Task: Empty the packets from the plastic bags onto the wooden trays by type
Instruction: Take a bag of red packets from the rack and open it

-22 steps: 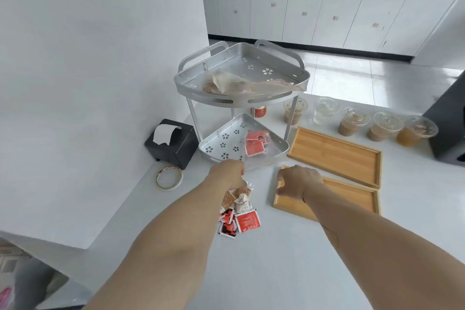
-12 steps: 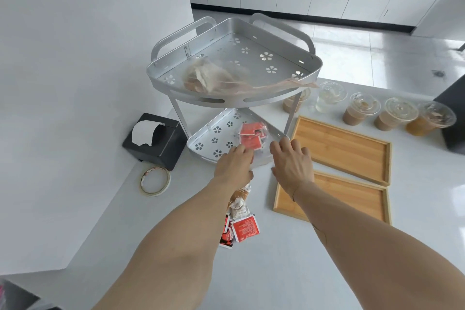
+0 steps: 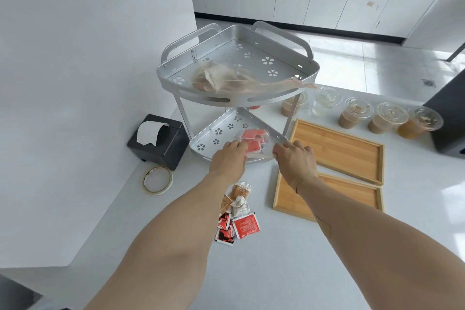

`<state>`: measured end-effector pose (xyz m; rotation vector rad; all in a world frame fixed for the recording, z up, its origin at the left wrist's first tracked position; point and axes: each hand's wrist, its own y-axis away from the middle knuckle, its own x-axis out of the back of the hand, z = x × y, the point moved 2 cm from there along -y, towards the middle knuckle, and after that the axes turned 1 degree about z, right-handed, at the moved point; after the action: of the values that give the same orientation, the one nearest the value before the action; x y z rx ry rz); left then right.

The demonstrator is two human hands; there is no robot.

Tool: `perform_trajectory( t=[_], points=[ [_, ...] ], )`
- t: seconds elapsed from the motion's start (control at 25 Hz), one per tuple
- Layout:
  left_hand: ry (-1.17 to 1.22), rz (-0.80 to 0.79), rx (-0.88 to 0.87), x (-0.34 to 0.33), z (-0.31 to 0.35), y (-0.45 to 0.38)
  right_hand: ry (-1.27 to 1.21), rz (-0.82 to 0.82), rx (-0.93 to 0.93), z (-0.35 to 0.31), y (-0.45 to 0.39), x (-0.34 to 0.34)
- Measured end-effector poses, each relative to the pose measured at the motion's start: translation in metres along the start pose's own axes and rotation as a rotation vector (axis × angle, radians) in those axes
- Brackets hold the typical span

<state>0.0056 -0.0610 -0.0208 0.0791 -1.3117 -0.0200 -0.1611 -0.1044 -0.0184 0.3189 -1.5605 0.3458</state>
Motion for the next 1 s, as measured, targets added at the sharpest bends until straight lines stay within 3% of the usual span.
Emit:
perform_trajectory(
  t=[0.32, 0.52, 0.72, 1.0],
  points=[
    [0.081, 0.15, -0.014, 0.046, 0.024, 0.031, -0.268, 0.189, -0.06, 0.015, 0.035, 0.057],
    [0.377, 0.267, -0.004, 0.07, 0.049, 0.043, -0.522, 0.338, -0.129, 0.039, 0.058, 0.094],
    [0.593, 0.17, -0.13, 0.073, 0.074, 0.078, -0.735, 0.307, -0.125, 0.067, 0.123, 0.107],
    [0.9, -0.036, -0.134, 0.018, 0.102, 0.15, -0.986, 0.236, -0.326, 0.076, 0.247, 0.078]
  ],
)
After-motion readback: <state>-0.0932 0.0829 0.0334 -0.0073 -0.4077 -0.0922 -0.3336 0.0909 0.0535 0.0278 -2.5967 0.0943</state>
